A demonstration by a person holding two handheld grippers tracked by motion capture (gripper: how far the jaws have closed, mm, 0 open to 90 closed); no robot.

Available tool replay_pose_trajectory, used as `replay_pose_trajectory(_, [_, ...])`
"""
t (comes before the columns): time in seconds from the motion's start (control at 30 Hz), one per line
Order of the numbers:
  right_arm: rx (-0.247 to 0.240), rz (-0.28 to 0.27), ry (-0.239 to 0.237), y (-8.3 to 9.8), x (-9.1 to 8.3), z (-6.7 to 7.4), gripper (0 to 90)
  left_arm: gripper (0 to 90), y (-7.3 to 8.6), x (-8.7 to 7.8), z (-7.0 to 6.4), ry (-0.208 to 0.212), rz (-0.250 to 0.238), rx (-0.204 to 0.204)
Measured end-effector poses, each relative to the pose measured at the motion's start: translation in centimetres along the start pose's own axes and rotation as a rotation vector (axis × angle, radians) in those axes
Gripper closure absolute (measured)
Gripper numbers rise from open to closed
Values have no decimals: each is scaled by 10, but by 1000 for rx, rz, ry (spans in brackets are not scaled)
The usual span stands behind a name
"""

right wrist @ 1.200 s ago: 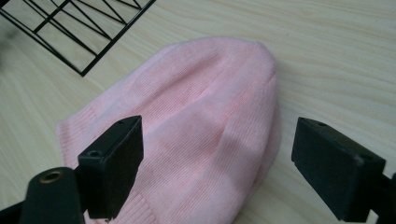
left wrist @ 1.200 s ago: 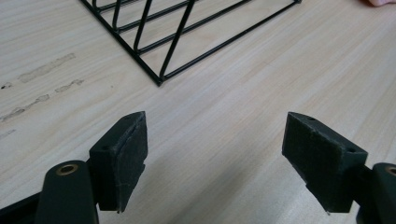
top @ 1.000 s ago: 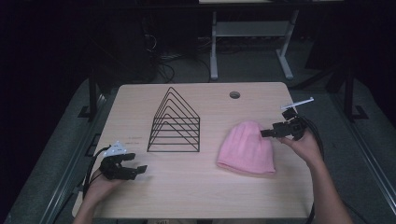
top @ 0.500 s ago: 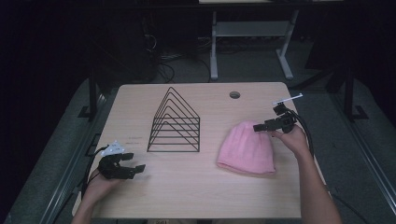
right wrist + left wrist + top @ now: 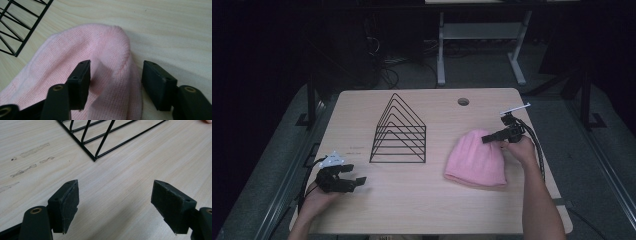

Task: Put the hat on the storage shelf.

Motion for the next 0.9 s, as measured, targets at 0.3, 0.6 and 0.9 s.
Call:
replay_pose_trajectory(0.3, [15, 17, -41, 4, 6, -2, 514, 223, 0, 1, -2, 11, -1, -8])
replay_pose_trajectory(0.6, [8, 22, -72, 5, 5, 1, 718, 223, 2, 1, 0, 7, 18, -3])
replay_pose_trajectory(0.9, [-9, -9, -96, 3, -10, 10, 768, 224, 2, 1, -1, 11, 0, -14])
Point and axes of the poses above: each handheld gripper's, and its own axes: x roughly forward along the jaws, y roughly out of its underside, z roughly to its left, the point moved 7 cm from there along x, roughly forward along the jaws, and after that the axes turned 6 degrees about y, right-handed, at the moved point
